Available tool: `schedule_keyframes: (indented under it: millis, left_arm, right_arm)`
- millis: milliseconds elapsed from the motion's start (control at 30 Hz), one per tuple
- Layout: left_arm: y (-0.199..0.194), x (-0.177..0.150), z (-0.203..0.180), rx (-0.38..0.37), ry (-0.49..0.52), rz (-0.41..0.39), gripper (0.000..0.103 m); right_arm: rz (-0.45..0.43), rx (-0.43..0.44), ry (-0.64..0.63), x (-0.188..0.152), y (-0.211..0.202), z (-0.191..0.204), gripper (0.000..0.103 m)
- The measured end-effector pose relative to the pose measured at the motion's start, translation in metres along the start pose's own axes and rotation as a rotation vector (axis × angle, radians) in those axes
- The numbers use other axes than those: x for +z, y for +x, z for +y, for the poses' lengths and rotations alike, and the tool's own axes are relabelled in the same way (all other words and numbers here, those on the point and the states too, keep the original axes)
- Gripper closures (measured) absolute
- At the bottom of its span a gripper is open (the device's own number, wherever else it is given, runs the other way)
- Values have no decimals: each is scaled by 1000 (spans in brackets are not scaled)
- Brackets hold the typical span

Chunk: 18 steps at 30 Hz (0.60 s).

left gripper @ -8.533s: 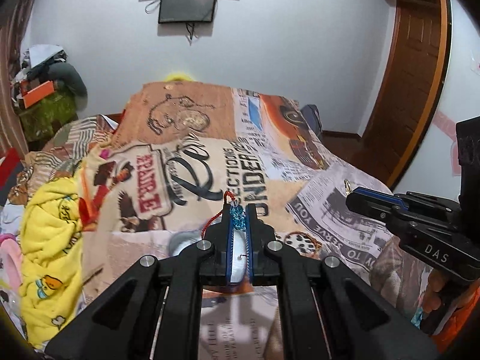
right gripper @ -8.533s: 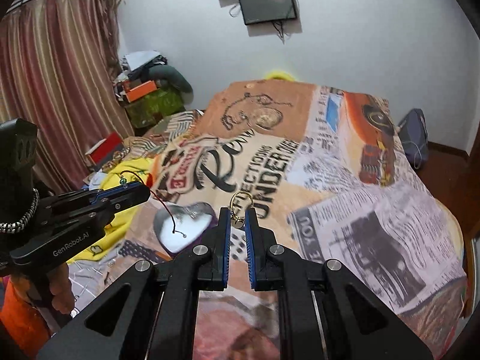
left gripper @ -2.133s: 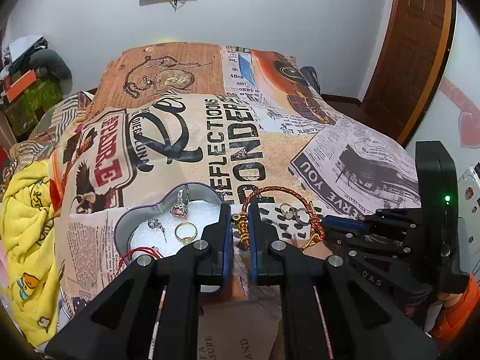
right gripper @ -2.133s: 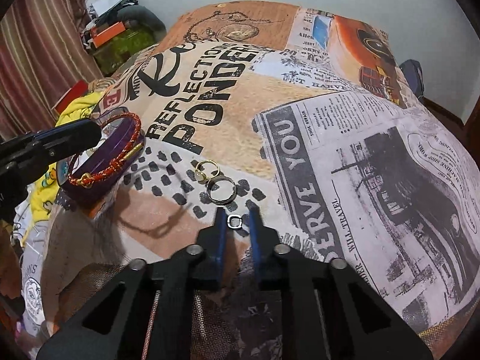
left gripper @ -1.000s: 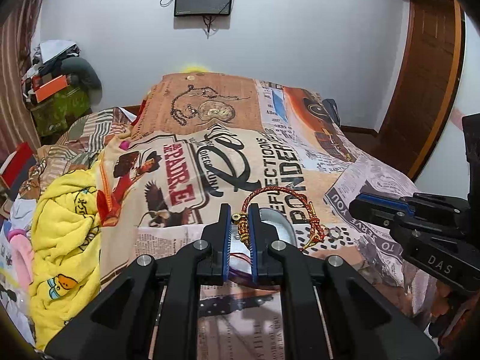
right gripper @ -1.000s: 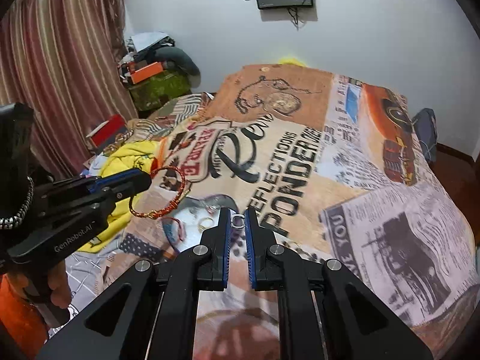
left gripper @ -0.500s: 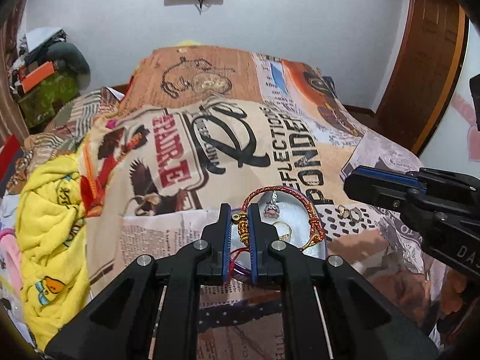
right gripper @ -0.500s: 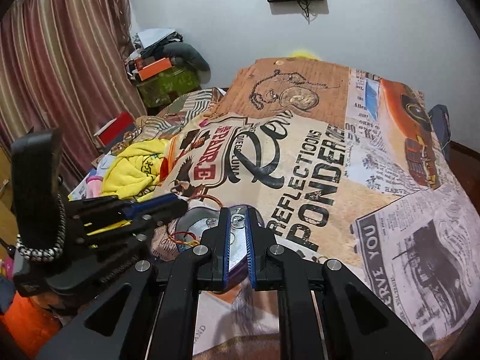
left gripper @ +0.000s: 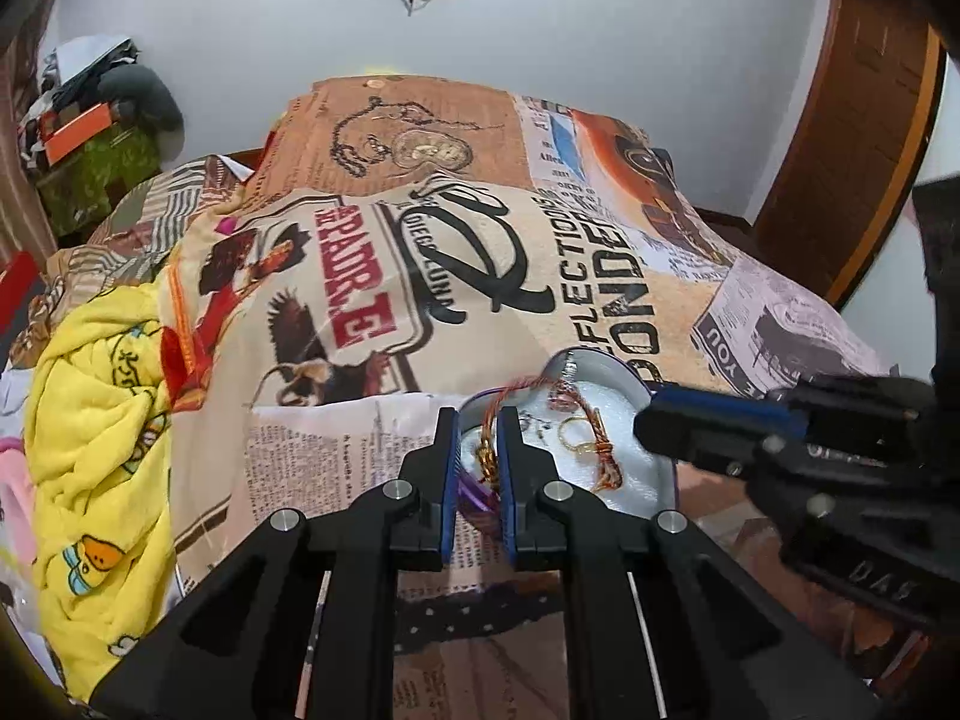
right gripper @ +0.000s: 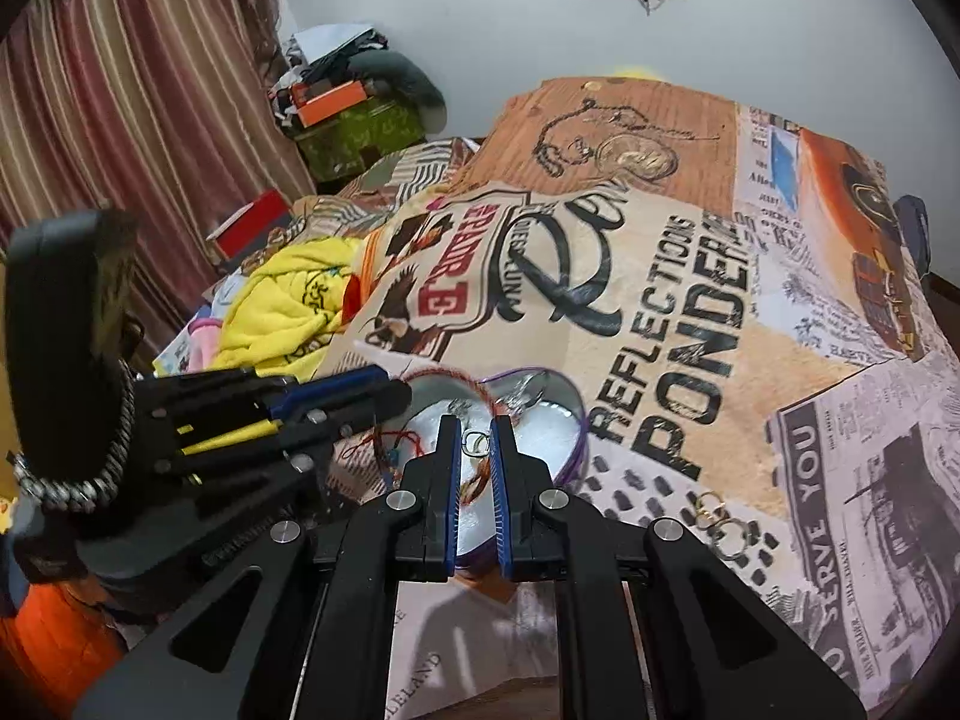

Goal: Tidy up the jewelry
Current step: 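Open the left gripper to drop the bracelet into the tin, then move the right gripper down to the silver ring on the bedspread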

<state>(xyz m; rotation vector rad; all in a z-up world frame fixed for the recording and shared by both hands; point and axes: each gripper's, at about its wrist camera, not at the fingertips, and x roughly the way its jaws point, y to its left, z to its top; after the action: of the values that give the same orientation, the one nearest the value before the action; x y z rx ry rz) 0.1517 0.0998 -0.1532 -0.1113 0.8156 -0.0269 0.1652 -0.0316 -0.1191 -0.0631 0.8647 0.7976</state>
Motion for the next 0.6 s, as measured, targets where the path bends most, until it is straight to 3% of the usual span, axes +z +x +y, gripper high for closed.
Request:
schedule_keyframes:
  millis: [333, 500, 600]
  left_arm:
    - [-8, -2, 10, 36, -15, -12, 89]
    - [-16, -4, 12, 61, -18, -30, 74]
    - [-21, -3, 13, 69, -24, -39, 74]
  right_arm:
    - [48, -15, -20, -7, 17, 5, 94]
    - [54, -29, -35, -6, 16, 7, 95]
    - [68, -45, -43, -5, 16, 8, 88]
